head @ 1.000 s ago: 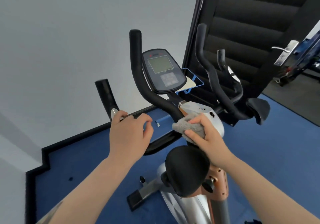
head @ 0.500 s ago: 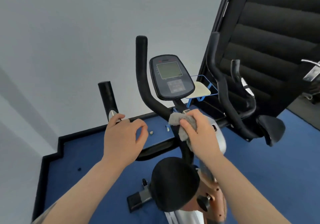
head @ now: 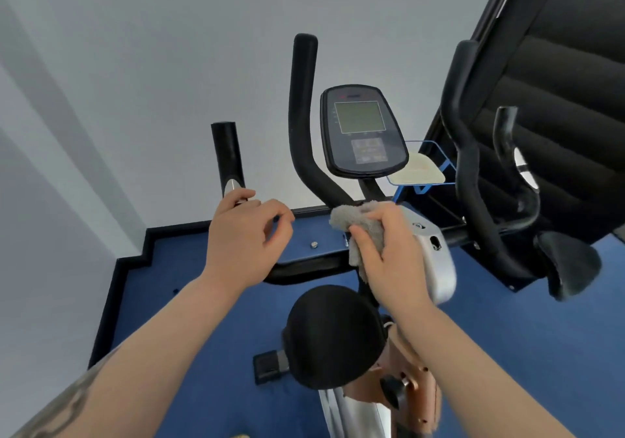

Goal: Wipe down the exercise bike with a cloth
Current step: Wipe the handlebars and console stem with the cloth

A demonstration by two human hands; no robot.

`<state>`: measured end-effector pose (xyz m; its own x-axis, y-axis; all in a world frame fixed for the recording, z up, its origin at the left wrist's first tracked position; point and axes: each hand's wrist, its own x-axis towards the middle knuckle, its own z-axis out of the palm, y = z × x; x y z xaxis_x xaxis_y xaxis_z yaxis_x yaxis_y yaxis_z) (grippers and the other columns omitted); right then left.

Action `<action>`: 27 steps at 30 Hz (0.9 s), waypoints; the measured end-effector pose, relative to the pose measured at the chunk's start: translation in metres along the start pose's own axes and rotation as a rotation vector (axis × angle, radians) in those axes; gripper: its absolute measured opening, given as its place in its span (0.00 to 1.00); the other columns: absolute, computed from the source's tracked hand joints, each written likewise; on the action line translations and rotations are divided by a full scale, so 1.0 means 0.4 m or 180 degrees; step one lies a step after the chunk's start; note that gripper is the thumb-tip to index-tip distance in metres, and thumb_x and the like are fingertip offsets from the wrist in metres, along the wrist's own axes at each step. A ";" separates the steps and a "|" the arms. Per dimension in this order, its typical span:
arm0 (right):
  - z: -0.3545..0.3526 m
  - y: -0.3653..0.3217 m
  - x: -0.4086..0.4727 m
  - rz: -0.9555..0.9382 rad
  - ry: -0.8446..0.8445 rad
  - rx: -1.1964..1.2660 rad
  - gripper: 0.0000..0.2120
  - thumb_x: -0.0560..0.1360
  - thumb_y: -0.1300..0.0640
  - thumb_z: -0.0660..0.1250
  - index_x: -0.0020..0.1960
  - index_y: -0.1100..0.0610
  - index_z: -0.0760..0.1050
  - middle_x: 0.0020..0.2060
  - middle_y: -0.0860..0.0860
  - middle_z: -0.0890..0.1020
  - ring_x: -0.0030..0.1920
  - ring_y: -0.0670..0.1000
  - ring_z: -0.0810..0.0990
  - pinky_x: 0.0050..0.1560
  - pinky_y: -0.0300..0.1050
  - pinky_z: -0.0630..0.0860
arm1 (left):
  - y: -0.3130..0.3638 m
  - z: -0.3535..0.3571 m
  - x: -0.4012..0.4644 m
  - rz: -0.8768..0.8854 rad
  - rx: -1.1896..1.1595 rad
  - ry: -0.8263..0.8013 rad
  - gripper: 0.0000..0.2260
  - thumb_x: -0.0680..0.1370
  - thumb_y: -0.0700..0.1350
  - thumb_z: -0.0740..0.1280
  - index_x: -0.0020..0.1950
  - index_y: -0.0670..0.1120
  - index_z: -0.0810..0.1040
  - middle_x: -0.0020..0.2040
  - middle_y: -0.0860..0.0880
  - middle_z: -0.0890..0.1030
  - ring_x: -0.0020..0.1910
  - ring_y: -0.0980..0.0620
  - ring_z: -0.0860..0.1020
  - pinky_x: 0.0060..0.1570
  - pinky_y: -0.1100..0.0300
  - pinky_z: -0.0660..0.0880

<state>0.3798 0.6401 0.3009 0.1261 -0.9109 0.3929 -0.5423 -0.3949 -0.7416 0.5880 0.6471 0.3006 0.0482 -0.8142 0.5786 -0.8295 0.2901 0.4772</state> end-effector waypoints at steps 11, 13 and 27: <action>-0.050 -0.085 0.047 -0.0968 -0.0278 -0.1018 0.08 0.70 0.49 0.74 0.44 0.51 0.80 0.36 0.44 0.79 0.45 0.48 0.71 0.49 0.45 0.67 | -0.006 0.004 -0.004 0.0014 -0.0078 0.0230 0.11 0.79 0.44 0.59 0.43 0.47 0.80 0.29 0.56 0.74 0.30 0.56 0.72 0.67 0.60 0.65; -0.019 -0.103 0.053 -0.1189 -0.0565 -0.1125 0.09 0.71 0.47 0.73 0.46 0.52 0.79 0.38 0.45 0.78 0.46 0.48 0.71 0.47 0.46 0.68 | -0.006 0.004 -0.004 0.0042 -0.0055 0.0264 0.11 0.80 0.44 0.59 0.44 0.47 0.80 0.30 0.56 0.75 0.31 0.56 0.72 0.67 0.60 0.65; 0.090 -0.156 0.003 -0.0260 -0.0776 -0.2553 0.13 0.80 0.51 0.59 0.62 0.52 0.62 0.51 0.48 0.71 0.53 0.50 0.68 0.37 0.42 0.66 | -0.017 -0.019 -0.012 0.0268 -0.0313 -0.0028 0.11 0.80 0.45 0.59 0.44 0.49 0.80 0.28 0.61 0.68 0.29 0.56 0.70 0.66 0.66 0.61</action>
<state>0.4438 0.6594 0.3279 0.3166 -0.9198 0.2319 -0.9379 -0.3401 -0.0687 0.5978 0.6527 0.2997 -0.0246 -0.7892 0.6137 -0.7717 0.4052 0.4901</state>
